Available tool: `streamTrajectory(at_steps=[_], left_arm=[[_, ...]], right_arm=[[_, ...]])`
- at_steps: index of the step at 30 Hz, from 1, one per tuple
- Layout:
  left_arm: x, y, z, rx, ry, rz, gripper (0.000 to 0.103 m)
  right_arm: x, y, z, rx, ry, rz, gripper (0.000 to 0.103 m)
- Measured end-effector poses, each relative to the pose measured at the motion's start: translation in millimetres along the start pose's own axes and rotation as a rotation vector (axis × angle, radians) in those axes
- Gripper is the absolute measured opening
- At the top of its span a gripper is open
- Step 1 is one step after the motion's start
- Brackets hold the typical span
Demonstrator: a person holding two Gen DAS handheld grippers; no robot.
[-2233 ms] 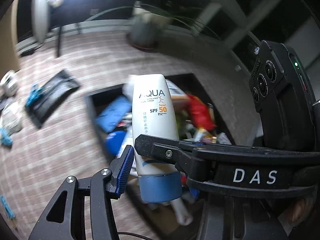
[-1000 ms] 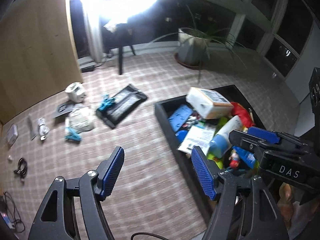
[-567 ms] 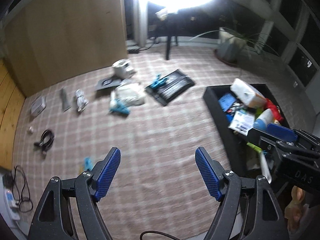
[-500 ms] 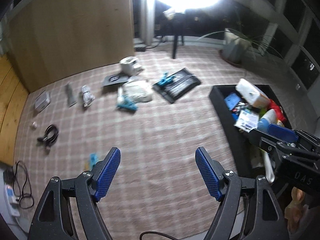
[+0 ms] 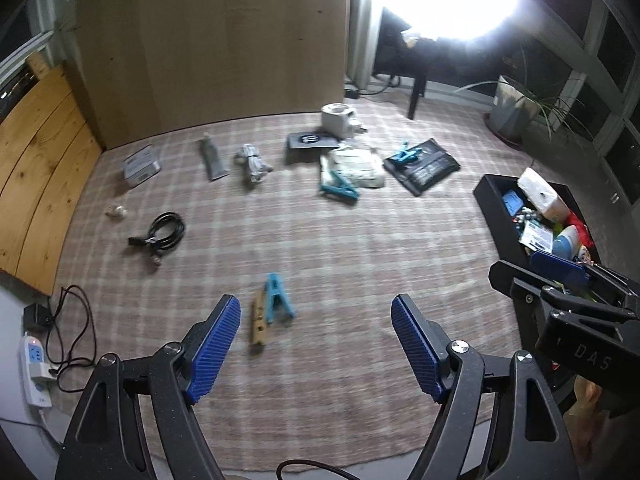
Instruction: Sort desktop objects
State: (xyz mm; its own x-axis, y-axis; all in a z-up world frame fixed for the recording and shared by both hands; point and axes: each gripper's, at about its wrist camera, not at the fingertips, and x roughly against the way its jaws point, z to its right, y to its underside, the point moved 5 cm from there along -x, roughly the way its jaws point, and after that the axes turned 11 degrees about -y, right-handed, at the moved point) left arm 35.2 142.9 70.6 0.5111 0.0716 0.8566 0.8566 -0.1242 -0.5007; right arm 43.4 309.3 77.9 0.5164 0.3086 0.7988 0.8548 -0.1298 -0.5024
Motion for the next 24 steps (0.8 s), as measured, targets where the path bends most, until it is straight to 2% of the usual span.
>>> streamTrajectory(at_steps=[14,24], left_arm=[[-15,5,-47,0.05,-0.019,-0.014,0.077],[-27,2,-54,0.042,-0.002,-0.01,0.077]], right_arm=[[-23,6,-25,-0.014,-0.004,-0.021,0.063],[-36,5,-24,-0.034,0.003,-0.045,0.063]])
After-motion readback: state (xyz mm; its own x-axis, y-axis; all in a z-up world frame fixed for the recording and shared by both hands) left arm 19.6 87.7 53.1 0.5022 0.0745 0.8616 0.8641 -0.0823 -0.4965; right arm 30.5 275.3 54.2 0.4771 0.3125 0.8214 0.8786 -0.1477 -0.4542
